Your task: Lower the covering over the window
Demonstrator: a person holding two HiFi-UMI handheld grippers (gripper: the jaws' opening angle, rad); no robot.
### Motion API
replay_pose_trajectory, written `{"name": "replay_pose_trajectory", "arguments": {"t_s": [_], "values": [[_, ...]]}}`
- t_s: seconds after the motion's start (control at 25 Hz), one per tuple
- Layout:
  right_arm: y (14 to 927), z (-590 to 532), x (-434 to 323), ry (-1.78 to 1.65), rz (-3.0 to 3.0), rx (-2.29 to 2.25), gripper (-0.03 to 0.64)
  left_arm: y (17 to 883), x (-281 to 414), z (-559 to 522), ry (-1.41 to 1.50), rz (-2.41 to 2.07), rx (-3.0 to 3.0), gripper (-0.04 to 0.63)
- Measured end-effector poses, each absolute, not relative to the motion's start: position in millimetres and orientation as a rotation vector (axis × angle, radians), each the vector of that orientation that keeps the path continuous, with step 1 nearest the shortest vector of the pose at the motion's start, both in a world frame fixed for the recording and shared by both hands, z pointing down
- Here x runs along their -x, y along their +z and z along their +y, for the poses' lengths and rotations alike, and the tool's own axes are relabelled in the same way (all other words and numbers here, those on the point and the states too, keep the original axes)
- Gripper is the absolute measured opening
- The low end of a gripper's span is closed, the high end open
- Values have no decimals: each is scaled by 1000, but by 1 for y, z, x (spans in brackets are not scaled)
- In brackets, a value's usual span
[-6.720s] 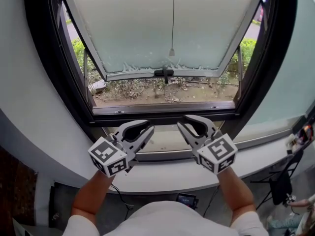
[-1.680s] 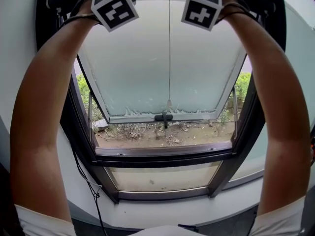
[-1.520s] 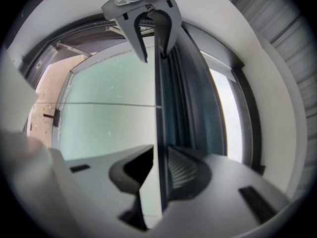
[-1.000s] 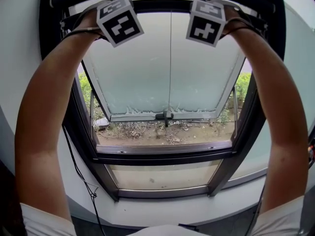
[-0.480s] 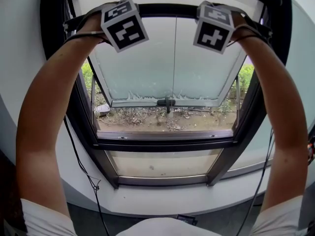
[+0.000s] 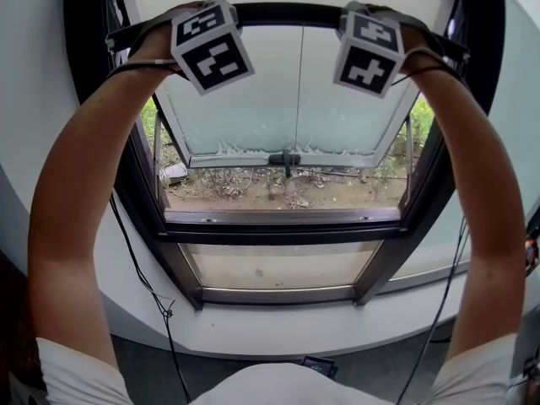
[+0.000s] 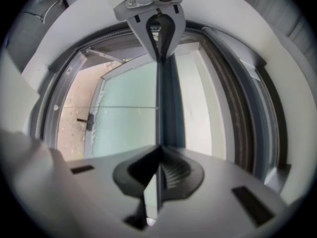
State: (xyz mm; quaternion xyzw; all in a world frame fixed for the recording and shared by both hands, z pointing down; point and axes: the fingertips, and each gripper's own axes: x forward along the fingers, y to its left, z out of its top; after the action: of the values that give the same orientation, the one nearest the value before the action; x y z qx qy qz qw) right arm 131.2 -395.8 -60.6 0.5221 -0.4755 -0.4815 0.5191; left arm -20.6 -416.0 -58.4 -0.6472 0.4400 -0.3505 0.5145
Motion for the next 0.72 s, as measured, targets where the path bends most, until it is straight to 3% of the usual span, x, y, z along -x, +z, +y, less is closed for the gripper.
{"name": "replay_pose_trajectory", "arguments": {"t_s": [0.72], "values": [[-47, -396, -131, -1156, -1121, -1278, 31, -43, 23, -418, -849, 1072, 1597, 41]]}}
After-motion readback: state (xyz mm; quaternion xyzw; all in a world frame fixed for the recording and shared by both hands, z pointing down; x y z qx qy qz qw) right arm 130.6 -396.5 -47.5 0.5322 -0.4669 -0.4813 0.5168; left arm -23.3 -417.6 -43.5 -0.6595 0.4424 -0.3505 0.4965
